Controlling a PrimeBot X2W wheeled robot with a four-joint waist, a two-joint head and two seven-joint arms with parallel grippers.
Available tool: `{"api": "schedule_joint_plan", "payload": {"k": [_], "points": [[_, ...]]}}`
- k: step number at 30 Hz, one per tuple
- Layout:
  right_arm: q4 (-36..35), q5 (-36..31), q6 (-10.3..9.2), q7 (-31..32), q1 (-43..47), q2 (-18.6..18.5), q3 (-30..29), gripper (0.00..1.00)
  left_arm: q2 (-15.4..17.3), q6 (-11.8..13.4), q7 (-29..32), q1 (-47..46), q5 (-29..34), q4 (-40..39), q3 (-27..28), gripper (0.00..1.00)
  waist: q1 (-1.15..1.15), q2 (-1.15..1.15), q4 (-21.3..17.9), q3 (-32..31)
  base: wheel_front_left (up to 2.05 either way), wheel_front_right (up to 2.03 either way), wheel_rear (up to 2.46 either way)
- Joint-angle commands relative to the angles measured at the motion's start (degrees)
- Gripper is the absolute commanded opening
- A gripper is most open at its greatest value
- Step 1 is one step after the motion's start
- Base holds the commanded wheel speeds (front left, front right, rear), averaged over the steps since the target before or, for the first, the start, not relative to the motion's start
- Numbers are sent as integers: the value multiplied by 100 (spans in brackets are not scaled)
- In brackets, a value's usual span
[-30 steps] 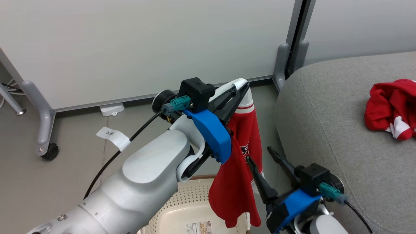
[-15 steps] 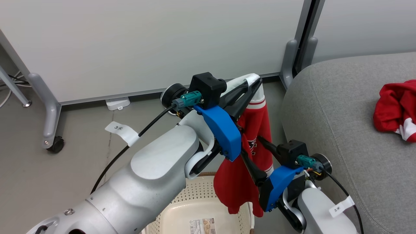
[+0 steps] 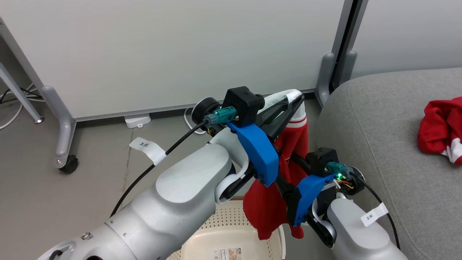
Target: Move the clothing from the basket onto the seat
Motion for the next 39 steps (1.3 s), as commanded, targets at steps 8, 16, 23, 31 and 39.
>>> {"api": "schedule_joint_plan", "payload": {"k": [8, 16, 23, 31, 39], "points": [[413, 355, 3, -319, -262, -6, 175, 0, -11, -45, -50, -54, -60, 50, -69, 0, 0, 0, 49, -58, 0, 0, 0], [495, 647, 3, -514, -251, -6, 362, 0, 81, 14, -127, 54, -61, 141, -49, 0, 0, 0, -34, -84, 0, 0, 0], [559, 850, 3, -583, -322, -6, 529, 0, 109, 34, -108, 93, -96, 169, -78, 0, 0, 0, -92, -90, 0, 0, 0], [650, 929, 3, -618, -371, -6, 629, 0, 98, 68, -132, 118, -90, 195, -107, 100, 0, 0, -94, -103, 0, 0, 0], [698, 969, 3, -645, -404, -6, 609, 0, 241, 91, -279, 277, -43, 186, -91, 100, 0, 0, -104, -111, 0, 0, 0]]}}
